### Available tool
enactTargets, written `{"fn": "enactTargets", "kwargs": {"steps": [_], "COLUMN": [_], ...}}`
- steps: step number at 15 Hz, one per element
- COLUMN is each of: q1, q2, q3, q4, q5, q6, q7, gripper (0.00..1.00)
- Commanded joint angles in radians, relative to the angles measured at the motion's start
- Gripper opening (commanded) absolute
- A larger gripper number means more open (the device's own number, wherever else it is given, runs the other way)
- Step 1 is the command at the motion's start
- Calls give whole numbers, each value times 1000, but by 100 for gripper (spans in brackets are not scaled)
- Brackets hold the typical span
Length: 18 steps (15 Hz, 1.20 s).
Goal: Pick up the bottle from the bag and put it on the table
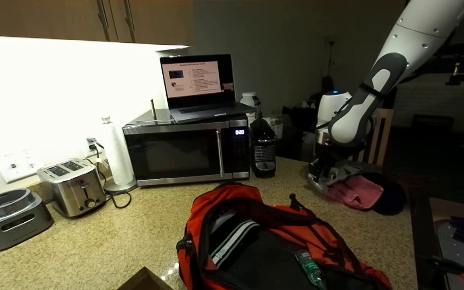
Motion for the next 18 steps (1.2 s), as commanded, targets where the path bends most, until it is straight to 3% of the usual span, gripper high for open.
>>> {"fn": "enactTargets", "kwargs": {"steps": [1,4,10,13,18], "q1": [11,18,40,45,156], "q2": [-18,-74,-283,-375,-494], "q3": [3,27,122,188,174], "q4": [-32,-86,-259,-317,-375], "q5": [26,25,50,137,342], "q6": [47,91,197,176,106], "q7": [-33,-68,-183,-268,-461], "gripper": [90,100,100,100,100]}}
